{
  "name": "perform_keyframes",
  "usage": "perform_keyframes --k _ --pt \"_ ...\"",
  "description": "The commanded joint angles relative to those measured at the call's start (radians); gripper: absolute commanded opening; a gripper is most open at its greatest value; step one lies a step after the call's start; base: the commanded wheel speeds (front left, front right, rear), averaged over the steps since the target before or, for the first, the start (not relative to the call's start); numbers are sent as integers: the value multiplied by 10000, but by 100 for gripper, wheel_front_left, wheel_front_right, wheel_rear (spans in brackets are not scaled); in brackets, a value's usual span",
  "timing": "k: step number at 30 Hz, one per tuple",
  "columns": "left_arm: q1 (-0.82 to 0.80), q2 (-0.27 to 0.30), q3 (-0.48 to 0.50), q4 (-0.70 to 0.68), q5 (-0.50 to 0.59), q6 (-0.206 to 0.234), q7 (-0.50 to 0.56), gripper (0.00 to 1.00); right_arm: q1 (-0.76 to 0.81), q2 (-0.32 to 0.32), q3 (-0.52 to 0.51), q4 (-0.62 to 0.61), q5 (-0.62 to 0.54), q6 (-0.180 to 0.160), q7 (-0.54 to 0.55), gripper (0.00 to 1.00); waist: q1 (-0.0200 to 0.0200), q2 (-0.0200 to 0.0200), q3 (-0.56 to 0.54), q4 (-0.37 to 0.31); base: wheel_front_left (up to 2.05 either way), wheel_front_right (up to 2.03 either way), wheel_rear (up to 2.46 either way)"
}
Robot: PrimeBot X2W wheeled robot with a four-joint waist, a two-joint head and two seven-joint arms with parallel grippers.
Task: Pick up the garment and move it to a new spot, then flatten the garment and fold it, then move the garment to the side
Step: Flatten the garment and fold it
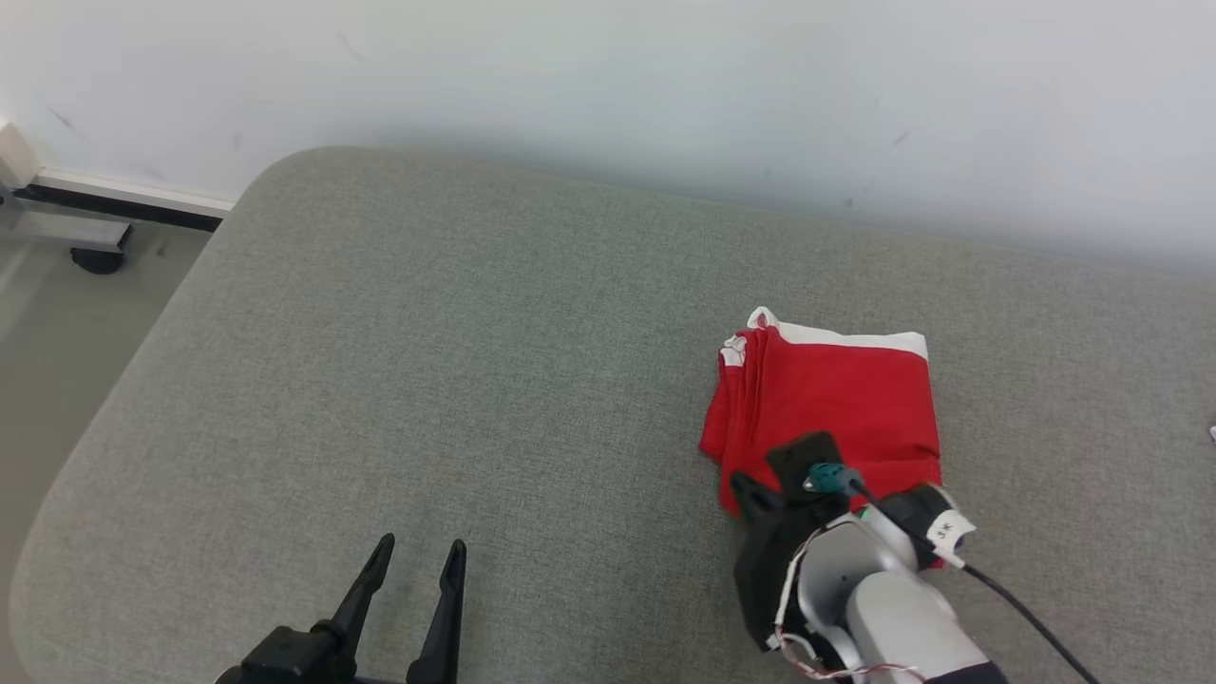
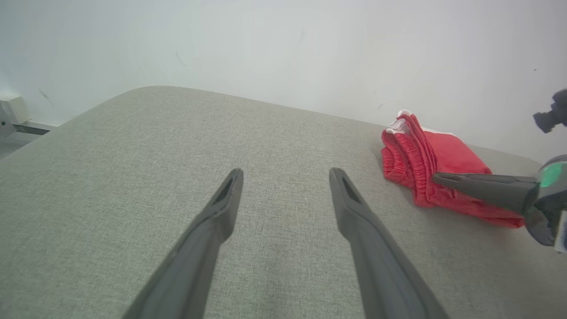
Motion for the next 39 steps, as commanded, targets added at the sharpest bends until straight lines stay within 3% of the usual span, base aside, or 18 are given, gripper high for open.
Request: perform_keyframes --k 1,8,9,10,11,16,21,26,33,39 --pt "-1 21 -22 1 -86 26 -38 100 20 46 368 -35 353 7 27 0 -1 0 -24 5 0 0 0" --pt "109 70 9 25 -146 64 -40 100 116 38 1113 -166 1372 7 -111 0 -1 0 -156 -104 0 0 0" --pt "159 83 30 26 -156 79 -45 100 124 37 1090 -257 1460 7 -198 4 -1 0 -204 -145 0 0 0" --pt "201 99 50 15 -154 83 -57 100 163 37 1025 -379 1536 7 -315 42 -1 0 -253 -186 0 0 0" --pt "226 110 97 -11 -157 120 -76 100 273 33 838 -519 1668 7 -416 100 -1 0 -318 -244 0 0 0" --pt "439 124 298 -111 -246 140 -119 100 843 32 -167 -1374 1725 7 -994 100 -1 0 -583 -531 0 0 0" --pt "615 6 758 -289 -144 145 -162 100 2153 34 -1951 -2660 1859 7 -1769 100 -1 0 -894 -934 0 0 0" --pt "895 -252 1442 -626 122 -94 -154 100 3289 39 -3041 -3505 1818 7 -2296 100 -1 0 -1072 -1444 0 0 0" --pt "1297 -903 2684 -1375 814 -445 -157 100 3998 35 -3898 -3914 1902 7 -2926 100 -1 0 -1217 -2127 0 0 0" --pt "1847 -1158 2969 -1599 1483 -746 -156 100 4397 38 -4313 -3806 1879 7 -3197 100 -1 0 -1321 -2541 0 0 0"
